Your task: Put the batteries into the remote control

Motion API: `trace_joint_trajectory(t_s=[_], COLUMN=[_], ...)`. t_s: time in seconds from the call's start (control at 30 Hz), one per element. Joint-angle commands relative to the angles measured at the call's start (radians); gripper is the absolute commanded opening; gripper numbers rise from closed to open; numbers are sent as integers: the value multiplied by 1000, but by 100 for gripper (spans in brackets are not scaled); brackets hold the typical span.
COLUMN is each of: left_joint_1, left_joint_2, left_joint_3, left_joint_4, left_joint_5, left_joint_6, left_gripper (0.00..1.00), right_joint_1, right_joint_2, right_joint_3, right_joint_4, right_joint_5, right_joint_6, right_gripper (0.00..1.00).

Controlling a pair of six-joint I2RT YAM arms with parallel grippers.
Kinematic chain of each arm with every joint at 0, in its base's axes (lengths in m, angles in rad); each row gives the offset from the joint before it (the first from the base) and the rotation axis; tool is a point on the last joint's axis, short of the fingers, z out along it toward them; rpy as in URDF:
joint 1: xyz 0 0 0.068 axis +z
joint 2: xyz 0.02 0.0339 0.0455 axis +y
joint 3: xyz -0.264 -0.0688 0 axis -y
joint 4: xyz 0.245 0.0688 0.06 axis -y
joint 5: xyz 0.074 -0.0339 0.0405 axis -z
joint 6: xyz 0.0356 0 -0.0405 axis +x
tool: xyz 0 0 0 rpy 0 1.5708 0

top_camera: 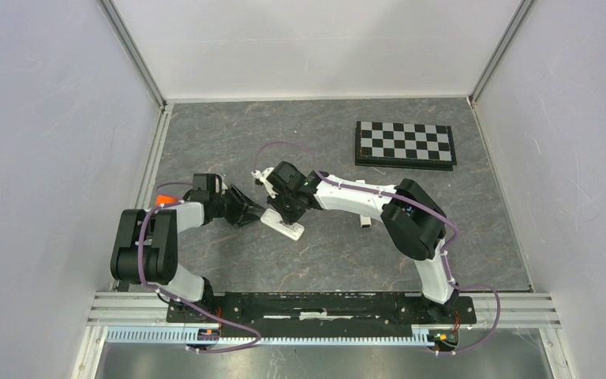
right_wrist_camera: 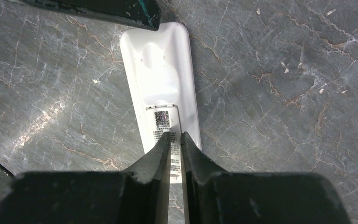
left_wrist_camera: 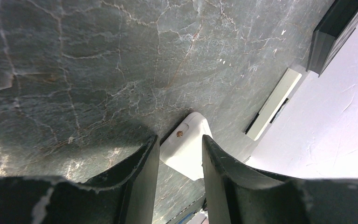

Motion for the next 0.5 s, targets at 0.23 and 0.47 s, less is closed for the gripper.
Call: trace_joint_trajectory(t_s=[0.23,0.47], left_joint_1=[3,3], left_joint_2=[13,3], left_joint_3=[-53,-54], left_joint_4=[48,43], left_joint_5=[29,16], left_joint_6=[-56,-53], left_gripper=[44,44], right_joint_1=[1,-26], right_joint_2=[29,0], right_joint_3=[-13,-8], right_joint_4=[-54,-48], right_joint_5=[-14,-5], right_joint_6=[54,114], right_gripper=[11,15])
